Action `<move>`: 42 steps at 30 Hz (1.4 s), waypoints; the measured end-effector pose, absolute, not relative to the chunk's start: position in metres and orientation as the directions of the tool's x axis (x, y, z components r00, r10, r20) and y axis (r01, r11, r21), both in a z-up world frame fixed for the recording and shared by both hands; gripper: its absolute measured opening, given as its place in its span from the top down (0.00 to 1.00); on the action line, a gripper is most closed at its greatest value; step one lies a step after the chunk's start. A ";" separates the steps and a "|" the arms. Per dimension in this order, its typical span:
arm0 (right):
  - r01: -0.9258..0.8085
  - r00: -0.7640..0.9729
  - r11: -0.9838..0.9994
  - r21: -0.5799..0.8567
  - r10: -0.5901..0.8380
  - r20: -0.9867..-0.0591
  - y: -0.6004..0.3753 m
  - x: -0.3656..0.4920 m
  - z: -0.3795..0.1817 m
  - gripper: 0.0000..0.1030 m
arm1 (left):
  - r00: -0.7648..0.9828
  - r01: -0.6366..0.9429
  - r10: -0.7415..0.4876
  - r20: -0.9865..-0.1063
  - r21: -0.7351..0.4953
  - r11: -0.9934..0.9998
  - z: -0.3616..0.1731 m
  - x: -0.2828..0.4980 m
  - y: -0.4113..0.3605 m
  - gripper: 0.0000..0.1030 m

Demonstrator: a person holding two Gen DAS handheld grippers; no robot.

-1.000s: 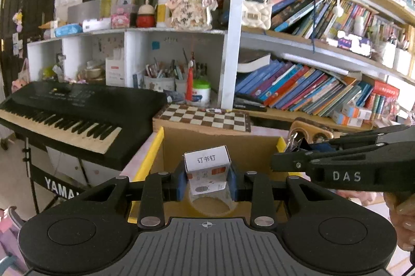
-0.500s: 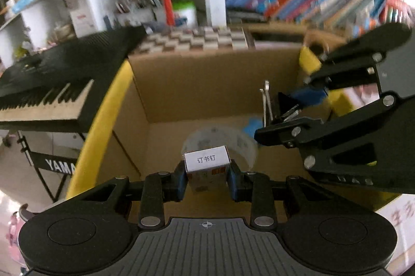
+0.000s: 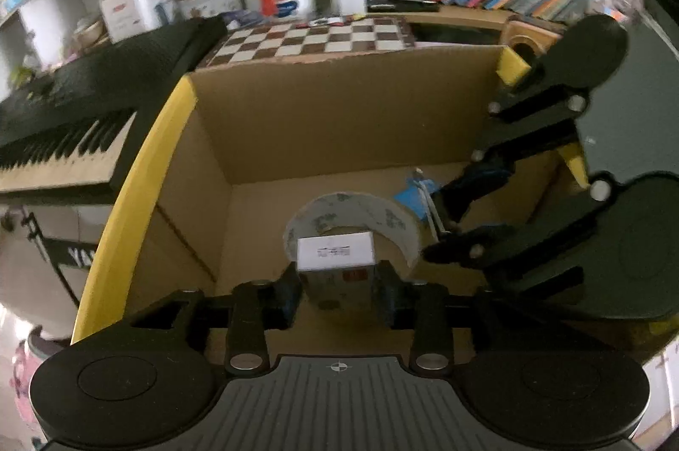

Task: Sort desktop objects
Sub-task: 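Lower both items into the yellow box and open both tools, then withdraw both tools up and away from the yellow box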

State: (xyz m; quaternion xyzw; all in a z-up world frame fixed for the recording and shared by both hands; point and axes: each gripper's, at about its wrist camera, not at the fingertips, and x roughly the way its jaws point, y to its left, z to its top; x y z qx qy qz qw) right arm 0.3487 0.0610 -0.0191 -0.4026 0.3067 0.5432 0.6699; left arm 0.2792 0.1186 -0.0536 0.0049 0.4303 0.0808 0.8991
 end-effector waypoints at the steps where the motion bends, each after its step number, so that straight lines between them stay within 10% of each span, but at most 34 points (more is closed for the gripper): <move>1: -0.976 0.219 0.089 -0.201 0.477 -0.851 0.061 0.350 -0.020 0.77 | 0.618 -0.153 0.148 -0.772 0.068 0.986 -0.054 0.279 0.121 0.50; 12: -0.958 0.264 0.241 -0.154 0.545 -0.796 0.035 0.349 -0.007 0.52 | 0.743 -0.210 0.174 -0.646 0.022 0.977 -0.024 0.254 0.121 0.18; 42: -0.617 0.697 0.787 -0.022 0.533 -0.480 -0.092 0.224 0.056 0.35 | 0.872 -0.230 0.174 -0.457 -0.069 0.971 0.022 0.112 0.087 0.08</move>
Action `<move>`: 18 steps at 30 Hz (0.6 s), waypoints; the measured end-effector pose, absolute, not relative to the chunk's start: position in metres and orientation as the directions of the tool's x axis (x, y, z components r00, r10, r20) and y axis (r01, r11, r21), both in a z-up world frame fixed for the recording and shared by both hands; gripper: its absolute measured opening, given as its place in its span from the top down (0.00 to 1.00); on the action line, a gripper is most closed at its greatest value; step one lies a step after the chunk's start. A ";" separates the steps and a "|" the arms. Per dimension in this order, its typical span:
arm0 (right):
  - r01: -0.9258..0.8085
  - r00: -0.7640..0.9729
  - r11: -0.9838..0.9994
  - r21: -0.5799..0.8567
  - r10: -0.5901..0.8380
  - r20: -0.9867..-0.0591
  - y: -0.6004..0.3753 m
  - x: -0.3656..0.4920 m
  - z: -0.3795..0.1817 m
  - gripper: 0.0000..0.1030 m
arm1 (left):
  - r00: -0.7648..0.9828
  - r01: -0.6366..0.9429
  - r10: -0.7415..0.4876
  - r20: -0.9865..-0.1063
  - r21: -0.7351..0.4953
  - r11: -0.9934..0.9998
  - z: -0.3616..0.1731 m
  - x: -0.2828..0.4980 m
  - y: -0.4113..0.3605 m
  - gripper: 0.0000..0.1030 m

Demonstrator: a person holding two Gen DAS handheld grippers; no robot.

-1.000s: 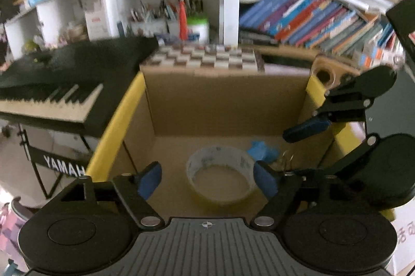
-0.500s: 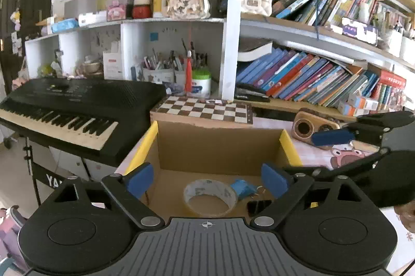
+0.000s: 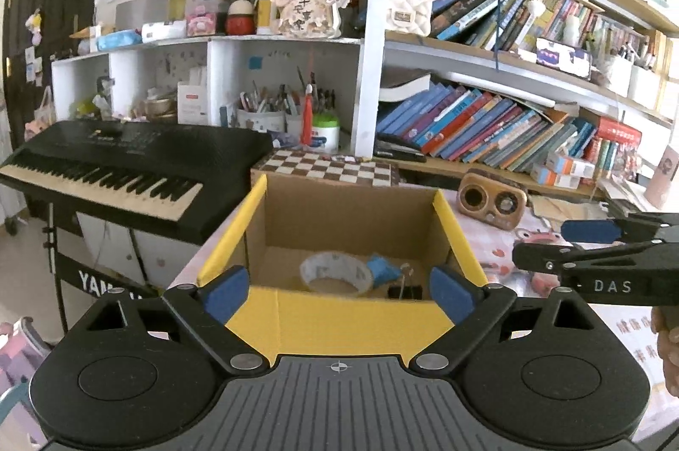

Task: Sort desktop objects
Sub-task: 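Withdraw both tools up and away from the yellow box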

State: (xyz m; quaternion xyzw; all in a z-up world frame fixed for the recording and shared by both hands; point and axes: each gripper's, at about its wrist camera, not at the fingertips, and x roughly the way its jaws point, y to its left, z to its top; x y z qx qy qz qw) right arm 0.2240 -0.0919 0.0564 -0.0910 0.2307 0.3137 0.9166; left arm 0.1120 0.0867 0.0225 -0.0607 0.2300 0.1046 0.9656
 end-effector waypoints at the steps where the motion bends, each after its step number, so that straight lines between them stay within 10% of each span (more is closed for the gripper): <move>1: -0.610 0.701 0.792 -0.021 0.527 -0.481 -0.094 0.218 0.055 0.35 | 0.872 -0.228 0.172 -0.459 -0.070 0.971 0.022 0.107 0.086 0.08; 18: -0.495 0.755 0.869 -0.011 0.424 -0.500 -0.120 0.107 0.022 0.31 | 0.855 -0.213 0.152 -0.496 -0.067 0.975 0.001 0.038 0.065 0.08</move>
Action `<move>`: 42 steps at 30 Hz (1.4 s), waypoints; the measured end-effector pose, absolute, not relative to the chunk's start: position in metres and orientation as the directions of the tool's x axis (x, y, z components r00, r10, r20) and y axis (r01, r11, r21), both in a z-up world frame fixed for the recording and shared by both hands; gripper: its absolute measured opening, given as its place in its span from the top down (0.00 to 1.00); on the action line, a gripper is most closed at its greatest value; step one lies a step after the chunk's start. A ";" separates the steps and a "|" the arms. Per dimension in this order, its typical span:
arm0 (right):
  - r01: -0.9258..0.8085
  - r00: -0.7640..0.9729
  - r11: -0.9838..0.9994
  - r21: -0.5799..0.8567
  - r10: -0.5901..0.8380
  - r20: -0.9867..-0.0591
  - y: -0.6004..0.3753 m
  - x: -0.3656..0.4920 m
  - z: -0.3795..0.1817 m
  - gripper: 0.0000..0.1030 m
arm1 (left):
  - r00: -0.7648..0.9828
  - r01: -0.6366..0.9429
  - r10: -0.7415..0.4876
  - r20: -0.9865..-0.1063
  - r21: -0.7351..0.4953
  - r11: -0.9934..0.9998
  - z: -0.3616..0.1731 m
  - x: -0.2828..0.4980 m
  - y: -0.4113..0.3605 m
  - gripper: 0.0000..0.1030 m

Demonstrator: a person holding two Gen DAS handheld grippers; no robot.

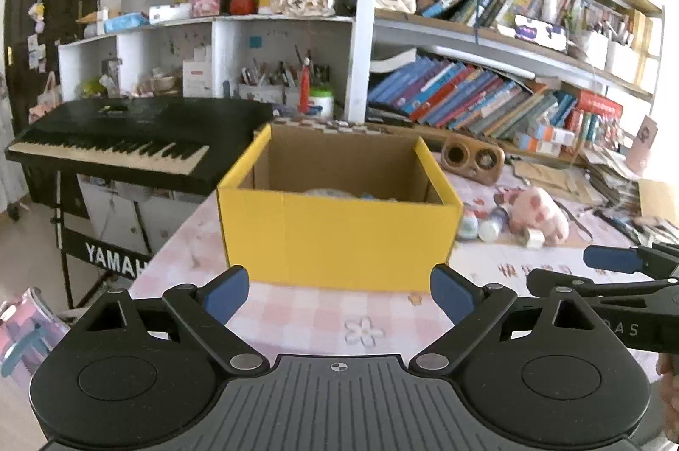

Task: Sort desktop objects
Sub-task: 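Withdraw both tools up and away from the yellow box, then move the left tool toward the grey toy car while the right tool approaches the pink pig plush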

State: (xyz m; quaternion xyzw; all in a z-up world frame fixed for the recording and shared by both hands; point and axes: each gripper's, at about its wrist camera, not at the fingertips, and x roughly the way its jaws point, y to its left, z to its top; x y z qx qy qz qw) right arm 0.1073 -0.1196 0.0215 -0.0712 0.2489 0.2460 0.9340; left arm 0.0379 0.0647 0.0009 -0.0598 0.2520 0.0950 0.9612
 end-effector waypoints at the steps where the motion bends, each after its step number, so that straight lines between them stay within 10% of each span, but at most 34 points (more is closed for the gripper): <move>1: -0.489 0.756 0.872 -0.004 0.421 -0.501 -0.121 0.103 0.020 0.30 | 0.854 -0.210 0.149 -0.498 -0.068 0.975 0.000 0.035 0.063 0.08; 42: -0.268 0.767 0.963 0.013 0.221 -0.603 -0.198 0.074 -0.002 0.21 | 0.831 0.016 -0.059 -0.554 -0.083 0.996 -0.019 0.052 -0.025 0.07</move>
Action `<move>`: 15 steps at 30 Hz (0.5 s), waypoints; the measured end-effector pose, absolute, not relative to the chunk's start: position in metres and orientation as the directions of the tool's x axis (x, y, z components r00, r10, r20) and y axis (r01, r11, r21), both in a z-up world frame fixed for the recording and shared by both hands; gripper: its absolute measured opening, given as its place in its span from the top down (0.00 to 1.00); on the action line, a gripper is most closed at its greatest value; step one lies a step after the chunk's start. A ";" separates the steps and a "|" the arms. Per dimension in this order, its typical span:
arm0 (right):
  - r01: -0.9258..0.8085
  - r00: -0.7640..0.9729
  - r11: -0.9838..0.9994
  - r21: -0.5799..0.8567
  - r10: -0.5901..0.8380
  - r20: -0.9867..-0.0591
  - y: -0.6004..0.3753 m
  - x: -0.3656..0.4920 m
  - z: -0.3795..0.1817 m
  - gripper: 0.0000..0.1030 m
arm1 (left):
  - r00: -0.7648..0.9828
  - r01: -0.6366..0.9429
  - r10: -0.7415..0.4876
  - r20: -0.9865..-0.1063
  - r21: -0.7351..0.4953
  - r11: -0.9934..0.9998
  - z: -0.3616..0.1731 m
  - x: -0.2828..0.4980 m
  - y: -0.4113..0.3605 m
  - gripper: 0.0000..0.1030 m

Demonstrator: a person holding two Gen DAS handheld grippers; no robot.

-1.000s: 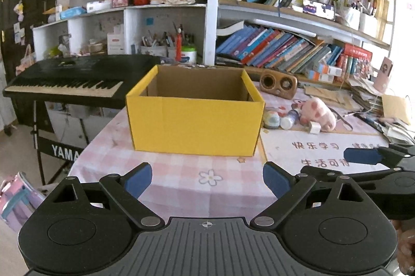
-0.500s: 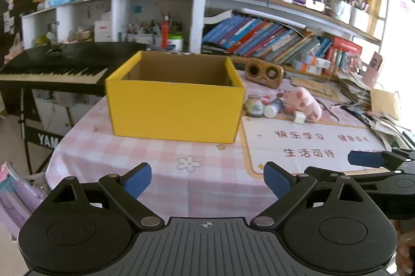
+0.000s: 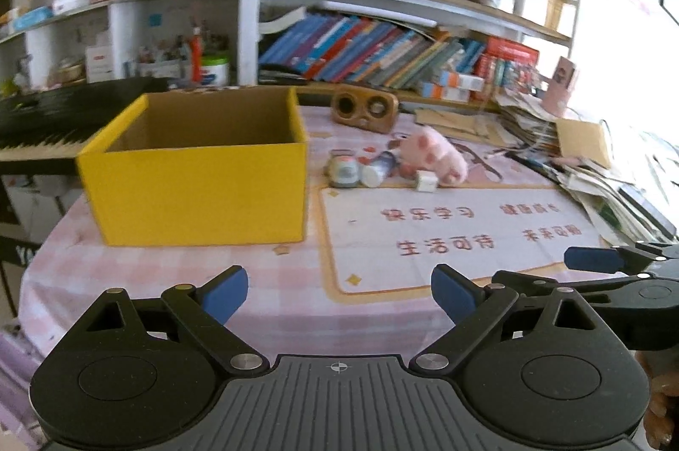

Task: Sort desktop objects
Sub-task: 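Move the left tool toward the grey toy car while the right tool approaches the pink pig plush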

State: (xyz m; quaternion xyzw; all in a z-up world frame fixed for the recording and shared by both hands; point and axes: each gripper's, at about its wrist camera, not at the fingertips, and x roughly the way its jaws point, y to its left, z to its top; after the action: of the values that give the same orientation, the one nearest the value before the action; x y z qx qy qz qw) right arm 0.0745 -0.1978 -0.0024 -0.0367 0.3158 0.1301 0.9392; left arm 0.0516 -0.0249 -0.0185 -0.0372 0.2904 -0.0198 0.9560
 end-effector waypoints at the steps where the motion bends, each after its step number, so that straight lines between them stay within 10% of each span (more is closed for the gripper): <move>1: -0.260 0.765 0.965 0.017 0.216 -0.607 -0.201 0.077 -0.003 0.21 | 0.830 0.026 -0.067 -0.554 -0.080 0.996 -0.019 0.054 -0.028 0.07; 15: -0.231 0.745 0.973 0.012 0.185 -0.641 -0.229 0.119 -0.007 0.21 | 0.806 0.072 -0.112 -0.581 -0.091 0.993 -0.024 0.101 -0.055 0.07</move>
State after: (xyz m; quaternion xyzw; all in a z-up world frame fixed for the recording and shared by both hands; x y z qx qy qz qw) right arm 0.1186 -0.2294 -0.0070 -0.0340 0.3390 0.1115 0.9335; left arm 0.1013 -0.0547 -0.0238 -0.0324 0.3073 -0.0485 0.9498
